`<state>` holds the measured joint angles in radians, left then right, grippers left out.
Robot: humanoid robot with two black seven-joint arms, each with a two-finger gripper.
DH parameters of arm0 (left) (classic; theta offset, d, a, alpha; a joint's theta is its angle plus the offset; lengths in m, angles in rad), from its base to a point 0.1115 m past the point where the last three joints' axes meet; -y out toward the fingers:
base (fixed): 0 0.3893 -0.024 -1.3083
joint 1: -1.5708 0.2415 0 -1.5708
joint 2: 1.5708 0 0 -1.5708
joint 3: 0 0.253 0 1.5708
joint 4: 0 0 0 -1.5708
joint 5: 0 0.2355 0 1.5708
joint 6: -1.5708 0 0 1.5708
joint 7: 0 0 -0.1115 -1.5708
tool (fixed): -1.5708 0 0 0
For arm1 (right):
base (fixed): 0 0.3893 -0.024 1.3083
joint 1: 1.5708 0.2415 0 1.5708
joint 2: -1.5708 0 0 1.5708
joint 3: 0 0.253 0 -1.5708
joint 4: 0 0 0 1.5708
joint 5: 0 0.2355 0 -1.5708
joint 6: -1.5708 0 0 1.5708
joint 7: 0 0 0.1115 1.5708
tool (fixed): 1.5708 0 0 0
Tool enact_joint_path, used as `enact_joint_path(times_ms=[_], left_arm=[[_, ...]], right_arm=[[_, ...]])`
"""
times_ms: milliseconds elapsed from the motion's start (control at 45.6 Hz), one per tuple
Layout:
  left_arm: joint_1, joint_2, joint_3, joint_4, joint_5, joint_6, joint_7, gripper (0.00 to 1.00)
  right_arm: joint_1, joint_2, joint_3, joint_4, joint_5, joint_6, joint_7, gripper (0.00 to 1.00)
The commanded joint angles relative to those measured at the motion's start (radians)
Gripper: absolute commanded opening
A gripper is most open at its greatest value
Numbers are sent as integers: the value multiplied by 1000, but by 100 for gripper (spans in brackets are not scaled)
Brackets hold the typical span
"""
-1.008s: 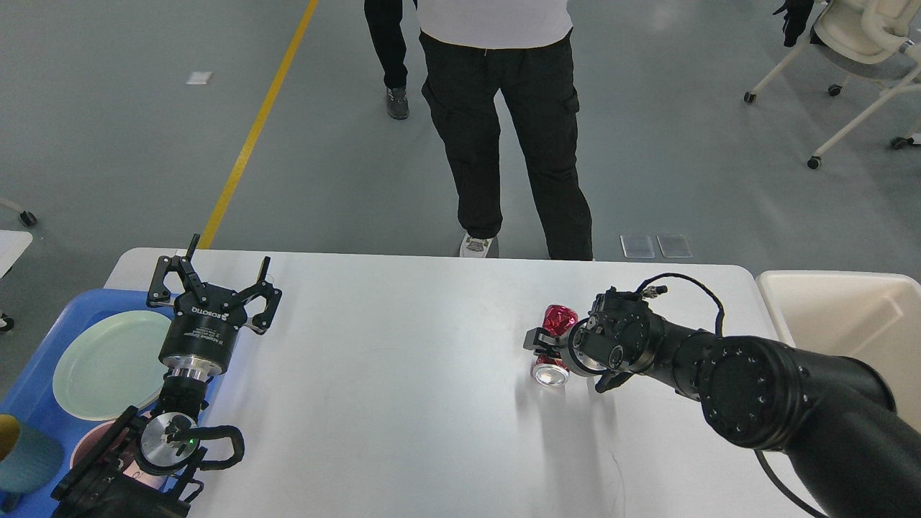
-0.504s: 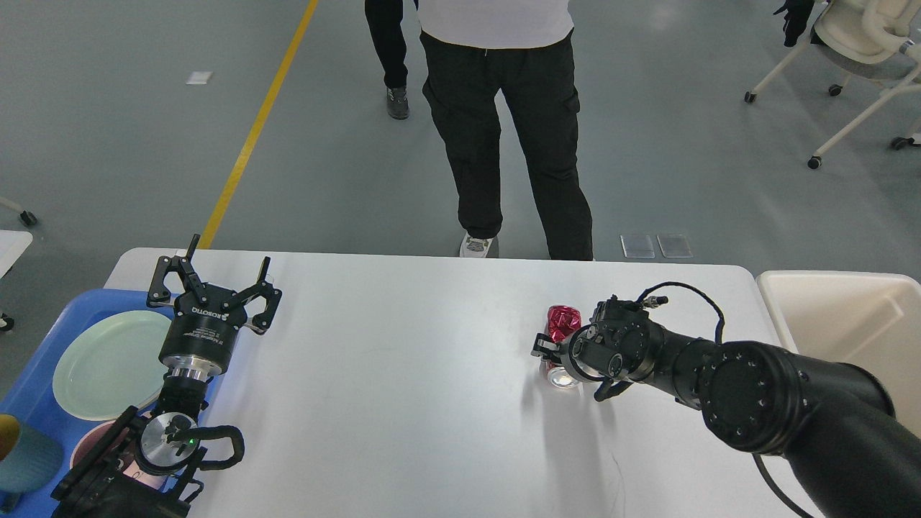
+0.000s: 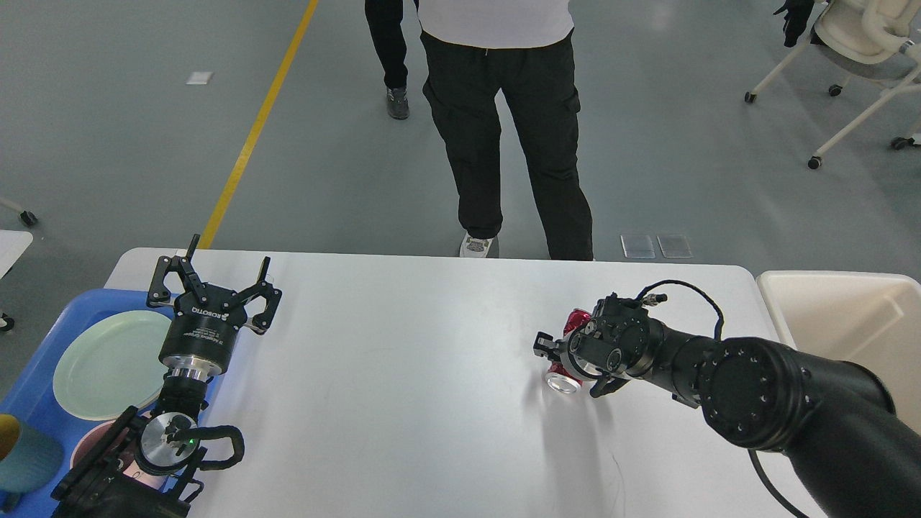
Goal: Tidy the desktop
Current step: 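Lower the right gripper and grasp the red crushed can, then lift the red can and carry it into the white bin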
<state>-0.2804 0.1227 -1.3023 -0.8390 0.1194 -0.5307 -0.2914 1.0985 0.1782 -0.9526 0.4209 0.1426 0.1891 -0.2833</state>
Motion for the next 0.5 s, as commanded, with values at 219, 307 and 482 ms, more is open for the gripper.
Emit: enact_joint_path(times_ms=[219, 307, 482], left_arm=[[0, 0, 0, 0, 0, 0, 0, 96], [0, 0, 0, 0, 0, 0, 0, 96], [0, 0, 0, 0, 0, 0, 0, 96]], right_arm=[[34, -32, 0, 78, 3, 13, -5, 0], [60, -42, 0, 127, 3, 19, -14, 0], [274, -166, -8, 448, 2, 72, -19, 0]])
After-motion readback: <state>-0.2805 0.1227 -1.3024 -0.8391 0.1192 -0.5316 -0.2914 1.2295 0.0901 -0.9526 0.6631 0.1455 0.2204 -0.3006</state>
